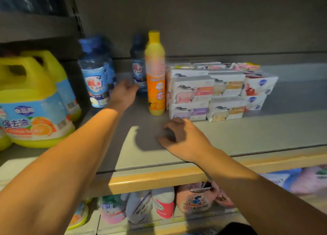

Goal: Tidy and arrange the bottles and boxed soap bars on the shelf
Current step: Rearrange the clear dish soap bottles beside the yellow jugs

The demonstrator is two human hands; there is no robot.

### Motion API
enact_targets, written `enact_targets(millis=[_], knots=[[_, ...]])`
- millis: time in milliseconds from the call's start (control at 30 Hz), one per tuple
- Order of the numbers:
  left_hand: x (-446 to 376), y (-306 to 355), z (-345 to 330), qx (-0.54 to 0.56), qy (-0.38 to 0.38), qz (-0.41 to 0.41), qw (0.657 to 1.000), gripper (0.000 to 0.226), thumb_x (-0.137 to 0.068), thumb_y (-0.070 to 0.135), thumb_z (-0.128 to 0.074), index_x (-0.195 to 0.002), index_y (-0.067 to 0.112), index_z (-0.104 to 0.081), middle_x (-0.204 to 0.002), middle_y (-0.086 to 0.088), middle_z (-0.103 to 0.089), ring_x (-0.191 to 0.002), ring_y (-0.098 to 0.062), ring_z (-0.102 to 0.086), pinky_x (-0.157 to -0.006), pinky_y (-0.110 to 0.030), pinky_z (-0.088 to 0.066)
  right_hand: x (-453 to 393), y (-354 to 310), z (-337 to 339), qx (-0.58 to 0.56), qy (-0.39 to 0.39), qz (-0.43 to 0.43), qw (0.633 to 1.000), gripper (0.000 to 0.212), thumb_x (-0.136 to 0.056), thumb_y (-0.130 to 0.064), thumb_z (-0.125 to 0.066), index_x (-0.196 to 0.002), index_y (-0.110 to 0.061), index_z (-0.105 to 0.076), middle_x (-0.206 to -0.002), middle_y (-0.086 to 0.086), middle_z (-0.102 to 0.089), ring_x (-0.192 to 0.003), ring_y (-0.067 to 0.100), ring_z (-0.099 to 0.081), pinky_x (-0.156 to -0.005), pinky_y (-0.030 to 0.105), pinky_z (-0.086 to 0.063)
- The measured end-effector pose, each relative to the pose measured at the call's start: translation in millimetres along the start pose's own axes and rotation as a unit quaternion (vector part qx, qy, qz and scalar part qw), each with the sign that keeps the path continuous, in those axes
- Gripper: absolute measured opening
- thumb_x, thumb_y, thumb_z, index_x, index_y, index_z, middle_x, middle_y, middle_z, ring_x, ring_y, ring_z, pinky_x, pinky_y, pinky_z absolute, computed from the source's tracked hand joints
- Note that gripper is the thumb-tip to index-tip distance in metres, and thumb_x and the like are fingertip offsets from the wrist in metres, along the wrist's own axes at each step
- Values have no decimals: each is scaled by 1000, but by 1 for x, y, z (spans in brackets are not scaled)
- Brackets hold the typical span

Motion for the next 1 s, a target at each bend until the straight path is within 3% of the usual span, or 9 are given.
enact_targets(millis=[100,200,400,500,600,767,900,1000], knots=[[-27,-8,-18,58,8,24,998,51,-97,42,-54,-141,17,-46,-141,-10,-53,-121,-24,-52,-91,-30,-37,0,-1,-1,1,2,7,1000,52,-80,-60,-55,-117,-25,-61,-118,-6,-57,-113,20,-50,-92,37,-48],[-46,-13,-36,114,-1,41,993,61,-96,41,-56,-148,16,-35,-148,-11,-46,-130,-28,-48,-105,-37,-40,-2,0,-1,1,0,1,1000,53,-78,-61,-51,-119,-28,-59,-119,-9,-55,-116,19,-48,-95,37,-46],[-73,-16,-62,198,3,15,980,53,-96,25,-60,-143,17,-39,-140,-8,-53,-114,-16,-53,-91,-27,-42,-4,-2,-1,9,6,-7,1000,47,-80,-56,-60,-119,-30,-58,-118,-9,-53,-117,20,-46,-100,34,-42],[-84,-17,-64,168,18,0,986,54,-95,26,-61,-143,14,-40,-142,-9,-52,-122,-20,-53,-94,-26,-41,-5,-2,-2,14,2,-7,1000,49,-79,-57,-60,-121,-31,-57,-119,-9,-52,-116,21,-44,-101,36,-42],[-84,-20,-60,91,56,-1,994,46,-99,26,-51,-138,3,-42,-141,-19,-51,-129,-32,-49,-105,-34,-40,-6,-2,-3,20,0,-7,1000,50,-79,-57,-58,-122,-32,-56,-120,-9,-51,-117,22,-44,-100,37,-42],[-66,-13,-50,74,50,-8,996,51,-94,31,-61,-136,8,-46,-140,-15,-54,-128,-31,-51,-95,-28,-38,-6,-2,-3,21,5,4,1000,47,-80,-55,-59,-120,-31,-56,-119,-9,-51,-118,20,-42,-101,36,-41],[-37,-15,-33,69,38,-13,997,49,-94,35,-61,-135,10,-49,-137,-13,-57,-125,-30,-54,-99,-34,-43,-4,-5,0,24,23,21,999,46,-81,-54,-58,-118,-27,-59,-115,-9,-54,-113,20,-46,-96,34,-43],[-8,-15,-18,69,48,-19,996,44,-95,33,-61,-130,9,-51,-133,-14,-60,-121,-30,-57,-92,-29,-41,-4,-6,-1,31,27,23,999,46,-82,-55,-57,-118,-27,-60,-114,-8,-55,-112,21,-47,-96,33,-44]])
Point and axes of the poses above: each hand's wrist, its own x-axis away from the middle knuckle, its own z-axis out of the back of the hand, y = z × x, the point moved 8 cm from there along -x, towards the middle knuckle
